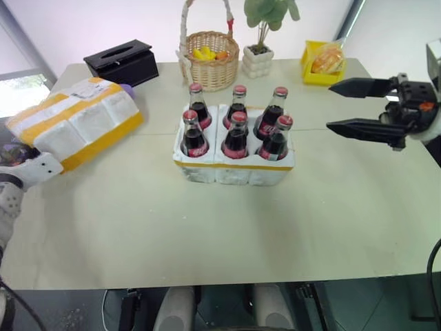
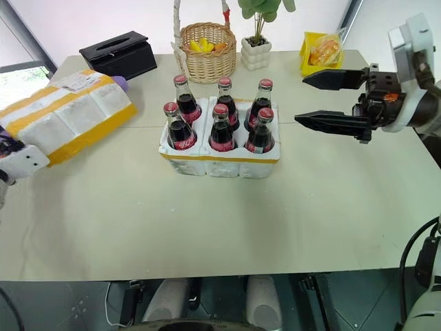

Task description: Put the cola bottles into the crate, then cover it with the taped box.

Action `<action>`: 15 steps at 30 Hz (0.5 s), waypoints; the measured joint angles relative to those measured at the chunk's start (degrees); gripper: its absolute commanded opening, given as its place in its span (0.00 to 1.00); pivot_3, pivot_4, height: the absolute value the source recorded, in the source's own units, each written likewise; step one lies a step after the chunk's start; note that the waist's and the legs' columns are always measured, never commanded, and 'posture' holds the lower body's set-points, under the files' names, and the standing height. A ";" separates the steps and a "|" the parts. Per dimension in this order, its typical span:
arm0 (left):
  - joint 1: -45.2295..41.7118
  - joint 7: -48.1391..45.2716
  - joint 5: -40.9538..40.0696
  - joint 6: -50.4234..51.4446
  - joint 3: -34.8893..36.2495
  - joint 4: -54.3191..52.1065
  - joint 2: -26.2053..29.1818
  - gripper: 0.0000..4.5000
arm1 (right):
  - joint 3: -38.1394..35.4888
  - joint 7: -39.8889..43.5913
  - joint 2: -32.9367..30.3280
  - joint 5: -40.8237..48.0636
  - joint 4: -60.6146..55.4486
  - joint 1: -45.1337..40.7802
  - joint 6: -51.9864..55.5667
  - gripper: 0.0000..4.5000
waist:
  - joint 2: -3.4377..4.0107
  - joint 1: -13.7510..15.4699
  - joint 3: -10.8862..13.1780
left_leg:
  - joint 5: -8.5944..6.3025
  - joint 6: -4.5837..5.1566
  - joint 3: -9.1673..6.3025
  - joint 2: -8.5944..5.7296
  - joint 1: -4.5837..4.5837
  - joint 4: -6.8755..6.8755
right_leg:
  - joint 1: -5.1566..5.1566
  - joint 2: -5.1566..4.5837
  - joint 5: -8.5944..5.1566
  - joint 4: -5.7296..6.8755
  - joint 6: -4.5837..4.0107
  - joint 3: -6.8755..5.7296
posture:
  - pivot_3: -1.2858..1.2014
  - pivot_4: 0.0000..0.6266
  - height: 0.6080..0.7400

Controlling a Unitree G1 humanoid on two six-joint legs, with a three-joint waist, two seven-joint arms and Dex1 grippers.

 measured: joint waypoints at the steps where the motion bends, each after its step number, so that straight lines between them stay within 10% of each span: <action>1: 0.02 -0.59 -0.42 0.17 0.97 -0.96 0.91 0.12 | 0.17 0.13 -0.01 -0.25 0.41 0.00 -0.34 1.00 | 0.00 0.05 0.00 | 0.00 0.00 0.00 0.00 0.00 0.00 | 0.00 0.00 0.00 0.00 0.00 0.00 | 0.52 0.24 1.00; 15: -17.68 -13.86 -7.55 0.92 4.85 -12.88 4.68 0.12 | 0.73 1.35 -0.60 -4.66 5.07 2.95 -4.55 1.00 | -0.03 0.17 -0.01 | 0.01 0.01 0.03 -0.03 -0.02 0.02 | 0.06 0.01 0.00 -0.03 0.02 0.00 | 0.52 0.24 1.00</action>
